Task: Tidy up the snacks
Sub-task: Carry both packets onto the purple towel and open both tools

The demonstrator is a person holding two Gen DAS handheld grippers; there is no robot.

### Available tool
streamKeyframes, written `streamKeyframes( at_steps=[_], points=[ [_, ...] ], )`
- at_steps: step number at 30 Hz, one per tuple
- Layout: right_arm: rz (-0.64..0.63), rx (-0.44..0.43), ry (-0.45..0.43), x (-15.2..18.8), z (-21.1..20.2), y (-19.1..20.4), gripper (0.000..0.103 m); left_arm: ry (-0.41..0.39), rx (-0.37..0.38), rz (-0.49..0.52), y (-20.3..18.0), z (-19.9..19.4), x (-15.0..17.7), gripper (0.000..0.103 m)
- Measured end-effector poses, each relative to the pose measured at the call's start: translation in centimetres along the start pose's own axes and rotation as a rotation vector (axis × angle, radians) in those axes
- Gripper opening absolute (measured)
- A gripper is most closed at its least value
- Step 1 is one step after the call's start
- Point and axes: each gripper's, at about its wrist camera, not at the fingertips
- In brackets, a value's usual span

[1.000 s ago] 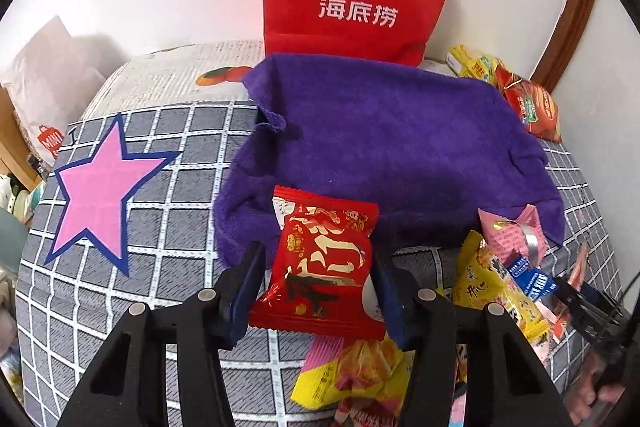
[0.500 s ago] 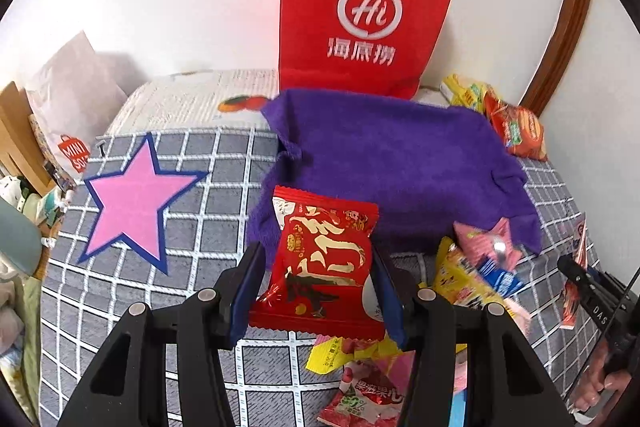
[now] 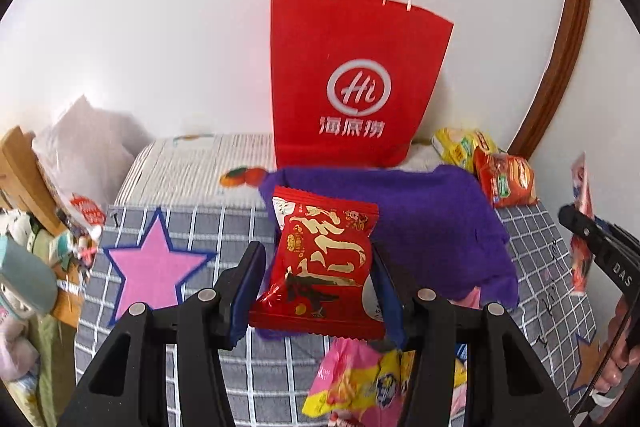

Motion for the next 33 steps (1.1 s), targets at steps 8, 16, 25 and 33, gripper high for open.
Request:
streamKeyframes(
  at_steps=[8, 16, 25, 33],
  points=[
    [-0.021, -0.047, -0.003, -4.2, 3.2, 0.9, 0.018, 0.002, -0.001, 0.011, -0.5, 2.3, -4.0, 0.051],
    [-0.022, -0.072, 0.042, -6.2, 8.8, 0.1, 0.019, 0.017, -0.013, 0.008, -0.8, 6.4, -6.3, 0.051],
    [-0.011, -0.078, 0.123, -6.9, 14.9, -2.3, 0.019, 0.083, -0.015, -0.007, -1.1, 12.4, -7.2, 0.051],
    [-0.067, -0.11, 0.269, -5.8, 18.2, -3.3, 0.019, 0.132, 0.004, -0.058, 0.3, 15.6, -6.3, 0.051]
  ],
)
Point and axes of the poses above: each gripper's, at about its wrist camera, not at the fingertips, and z roughly the way its jaws point, y to its left, x to its underside, and after that the axes turned 5 degrees about y, right-handed
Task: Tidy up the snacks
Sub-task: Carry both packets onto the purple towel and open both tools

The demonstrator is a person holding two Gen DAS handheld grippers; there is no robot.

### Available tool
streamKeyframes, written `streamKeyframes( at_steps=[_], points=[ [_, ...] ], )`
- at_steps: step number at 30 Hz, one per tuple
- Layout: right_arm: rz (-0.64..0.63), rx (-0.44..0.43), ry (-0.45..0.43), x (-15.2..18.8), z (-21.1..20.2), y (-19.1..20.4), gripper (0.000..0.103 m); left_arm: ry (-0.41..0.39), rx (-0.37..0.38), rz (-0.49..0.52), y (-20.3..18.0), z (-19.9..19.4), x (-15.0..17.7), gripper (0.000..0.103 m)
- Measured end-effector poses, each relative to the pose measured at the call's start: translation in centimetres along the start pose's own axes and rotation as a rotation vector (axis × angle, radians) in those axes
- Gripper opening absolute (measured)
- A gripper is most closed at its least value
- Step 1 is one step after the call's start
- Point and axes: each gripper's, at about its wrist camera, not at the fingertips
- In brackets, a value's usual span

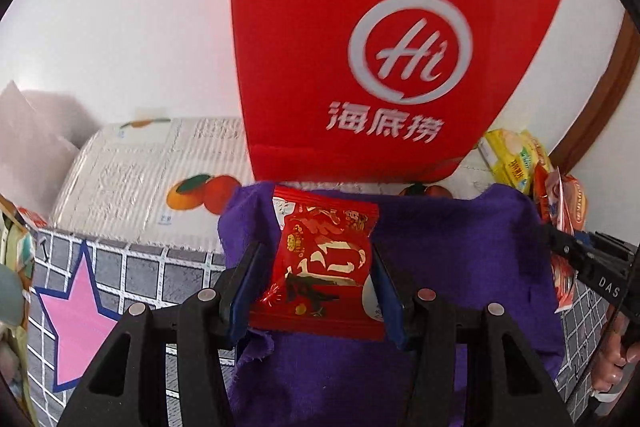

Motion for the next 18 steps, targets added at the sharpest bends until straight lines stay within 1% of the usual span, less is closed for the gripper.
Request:
streamKeyframes(
  at_steps=[2, 6, 10, 11, 14, 18],
  points=[
    [-0.007, 0.004, 0.032, 0.2, 0.8, -0.3, 0.019, 0.006, 0.013, -0.01, 0.2, 0.3, 0.0, 0.051],
    [-0.038, -0.051, 0.09, 0.8, 2.0, -0.2, 0.019, 0.015, 0.017, 0.0, 0.1, 0.7, 0.1, 0.051],
    [-0.053, -0.053, 0.133, 1.2, 3.1, -0.1, 0.019, 0.016, 0.021, 0.004, -0.1, 0.8, 0.2, 0.051],
    [-0.055, -0.05, 0.143, 1.2, 3.4, -0.1, 0.019, 0.014, 0.018, 0.004, -0.1, 0.8, 0.2, 0.051],
    [-0.067, 0.007, 0.168, 1.4, 4.5, 0.0, 0.019, 0.015, 0.019, -0.003, 0.1, 0.8, 0.2, 0.051],
    [-0.05, 0.033, 0.176, 1.3, 5.2, -0.4, 0.019, 0.022, 0.014, -0.006, 0.3, 1.3, 0.1, 0.051]
  ],
)
Point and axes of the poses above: each gripper's, at about its wrist camera, not at the fingertips, and z roughly the way its jaws point, y to its left, x to its underside, and after that the axes turned 5 degrees about y, right-handed
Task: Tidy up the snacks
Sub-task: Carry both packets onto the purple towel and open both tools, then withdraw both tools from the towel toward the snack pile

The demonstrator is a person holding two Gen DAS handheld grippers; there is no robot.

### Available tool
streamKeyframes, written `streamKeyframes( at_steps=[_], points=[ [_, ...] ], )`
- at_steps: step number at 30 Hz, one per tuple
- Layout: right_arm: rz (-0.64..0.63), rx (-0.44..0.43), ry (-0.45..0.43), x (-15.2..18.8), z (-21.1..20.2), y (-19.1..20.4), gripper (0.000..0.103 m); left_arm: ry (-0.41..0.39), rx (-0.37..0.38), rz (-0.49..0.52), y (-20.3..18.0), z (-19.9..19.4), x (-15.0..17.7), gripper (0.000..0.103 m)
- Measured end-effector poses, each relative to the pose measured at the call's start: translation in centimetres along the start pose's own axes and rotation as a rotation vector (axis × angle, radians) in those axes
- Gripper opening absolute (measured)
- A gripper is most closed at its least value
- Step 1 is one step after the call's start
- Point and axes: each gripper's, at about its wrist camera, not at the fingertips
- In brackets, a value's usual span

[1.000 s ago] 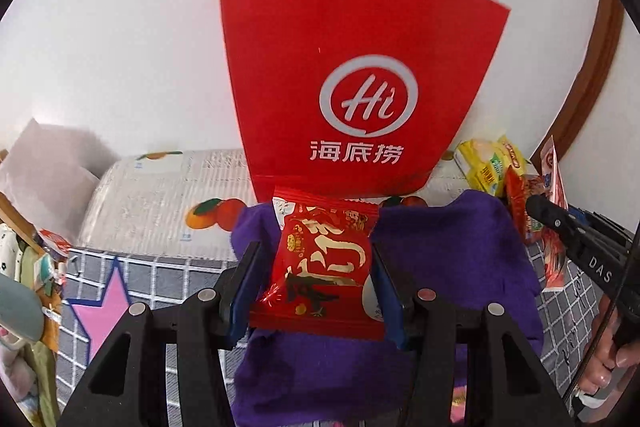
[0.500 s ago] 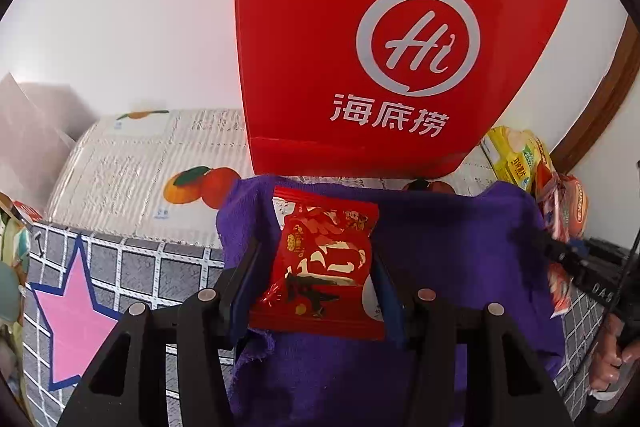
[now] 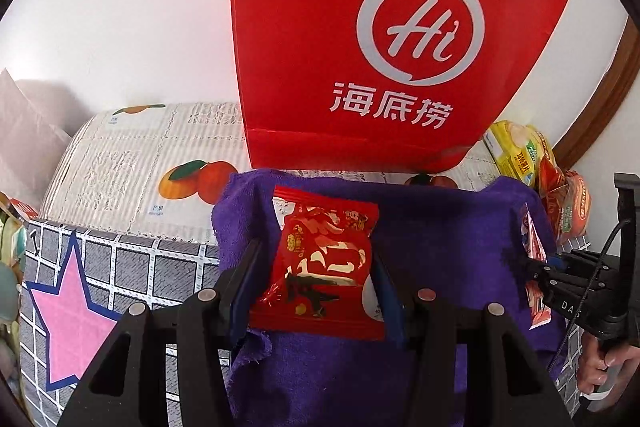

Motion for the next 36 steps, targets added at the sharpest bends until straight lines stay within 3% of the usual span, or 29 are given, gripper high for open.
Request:
streamKeyframes(
  at_steps=[4, 8, 13, 21, 26, 33, 36],
  points=[
    [0.008, 0.023, 0.007, -0.3, 0.8, -0.1, 0.021, 0.014, 0.002, -0.001, 0.1, 0.6, 0.0, 0.051],
    [0.024, 0.024, 0.015, -0.7, 0.8, -0.3, 0.045, 0.029, 0.016, 0.001, 0.2, 1.4, 0.0, 0.051],
    [0.04, 0.023, -0.04, -0.8, -0.9, -0.4, 0.055, 0.035, 0.025, -0.01, 0.4, 2.0, 0.1, 0.051],
    [0.093, 0.05, -0.127, -0.8, -3.3, -0.3, 0.055, 0.053, 0.036, -0.014, 0.7, 2.8, 0.3, 0.051],
    [0.154, 0.016, -0.179, -1.0, -4.1, -0.8, 0.055, 0.068, 0.061, -0.026, 1.0, 3.3, 0.4, 0.051],
    [0.16, 0.044, -0.211, -0.8, -4.5, -1.0, 0.055, 0.068, 0.068, -0.021, 0.9, 3.3, 0.4, 0.051],
    [0.168, -0.018, -0.199, -0.9, -4.5, -1.2, 0.055, 0.059, 0.066, 0.0, 0.5, 3.2, 0.4, 0.052]
  ],
)
Point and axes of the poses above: each gripper's, at about its wrist camera, not at the fingertips, and z roughly the way its jaws point, y to its left, x to its underside, and after that the axes turned 5 degrees about y, right-handed
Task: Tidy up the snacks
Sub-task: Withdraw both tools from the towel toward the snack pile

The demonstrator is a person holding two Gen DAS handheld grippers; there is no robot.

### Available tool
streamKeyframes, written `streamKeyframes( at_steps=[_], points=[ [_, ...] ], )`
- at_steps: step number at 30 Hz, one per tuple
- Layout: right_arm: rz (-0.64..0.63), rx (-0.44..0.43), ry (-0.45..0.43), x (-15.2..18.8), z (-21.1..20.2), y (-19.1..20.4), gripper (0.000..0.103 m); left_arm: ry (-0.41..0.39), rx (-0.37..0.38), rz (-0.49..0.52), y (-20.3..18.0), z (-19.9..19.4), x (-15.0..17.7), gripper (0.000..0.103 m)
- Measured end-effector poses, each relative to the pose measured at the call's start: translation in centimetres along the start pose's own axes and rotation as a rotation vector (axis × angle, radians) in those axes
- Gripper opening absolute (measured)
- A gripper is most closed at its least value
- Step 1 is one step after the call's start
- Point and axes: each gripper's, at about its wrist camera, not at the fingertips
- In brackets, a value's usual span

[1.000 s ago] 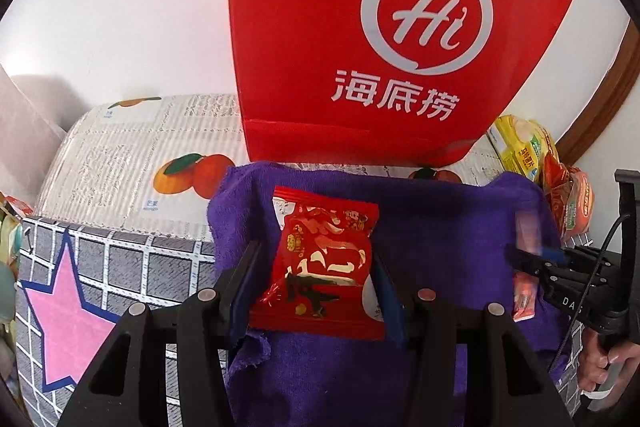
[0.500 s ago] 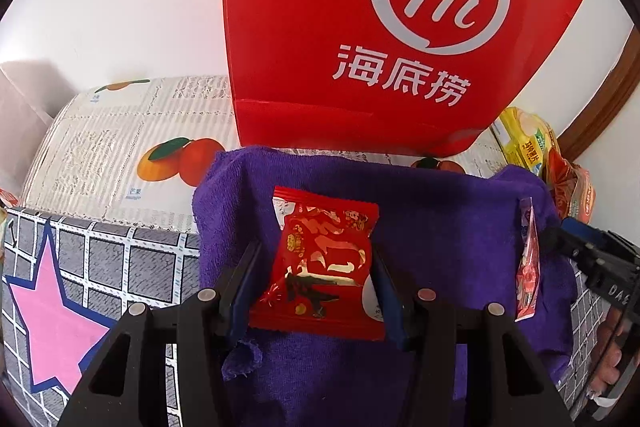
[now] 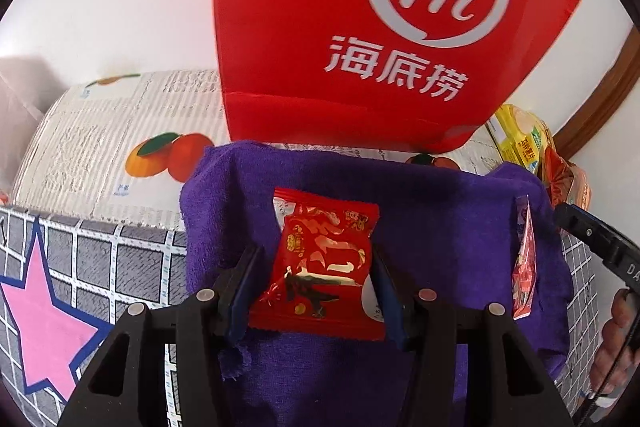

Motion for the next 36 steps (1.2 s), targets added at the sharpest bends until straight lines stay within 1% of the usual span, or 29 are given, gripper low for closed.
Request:
streamKeyframes(
  at_steps=[1, 3, 4, 10, 13, 17, 20, 23, 26, 27, 31, 34, 36],
  points=[
    [-0.006, -0.015, -0.001, 0.0, -0.1, 0.1, 0.055, -0.002, -0.002, 0.009, -0.2, -0.1, 0.0, 0.053],
    [-0.024, -0.007, -0.013, 0.2, -0.3, 0.4, 0.055, -0.007, 0.001, 0.012, -0.4, -0.2, -0.1, 0.065],
    [-0.035, 0.0, -0.021, 0.2, -0.6, 0.7, 0.055, -0.013, 0.008, 0.013, -0.4, -0.4, -0.1, 0.067],
    [-0.06, -0.042, -0.044, 0.6, -2.0, 2.0, 0.055, -0.031, 0.012, 0.007, -0.4, -1.6, -0.2, 0.067],
    [-0.077, -0.033, -0.049, 1.0, -2.8, 3.0, 0.055, -0.036, 0.008, 0.016, -0.5, -2.2, -0.2, 0.067],
    [-0.062, -0.029, -0.04, 2.1, -3.6, 3.5, 0.055, -0.052, -0.002, 0.04, -1.0, -3.4, -0.1, 0.067],
    [-0.052, -0.012, -0.048, 4.1, -4.7, 3.4, 0.055, -0.068, -0.012, 0.062, -1.9, -4.5, 0.0, 0.067],
    [-0.028, -0.028, -0.04, 7.0, -5.9, 3.0, 0.055, -0.082, -0.029, 0.105, -3.3, -5.7, 0.5, 0.067],
    [-0.008, -0.062, 0.001, 10.2, -6.5, 3.0, 0.055, -0.11, -0.026, 0.133, -4.6, -7.4, 1.0, 0.067],
    [-0.017, -0.074, 0.021, 11.6, -6.6, 3.3, 0.055, -0.118, -0.022, 0.148, -5.2, -8.1, 1.2, 0.067],
    [-0.054, -0.087, 0.07, 15.2, -6.6, 4.5, 0.055, -0.163, 0.014, 0.204, -6.9, -10.7, 2.2, 0.067],
    [-0.075, -0.092, 0.091, 16.6, -5.9, 5.1, 0.055, -0.172, 0.007, 0.238, -7.7, -12.3, 3.3, 0.067],
    [-0.08, -0.08, 0.095, 17.1, -5.2, 5.4, 0.055, -0.176, -0.014, 0.255, -7.6, -13.0, 4.1, 0.067]
  ],
)
Point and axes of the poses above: each gripper's, at about its wrist camera, not at the fingertips, and z roughly the way its jaws point, y to its left, x to its underside, and after that the axes turned 5 degrees about y, right-handed
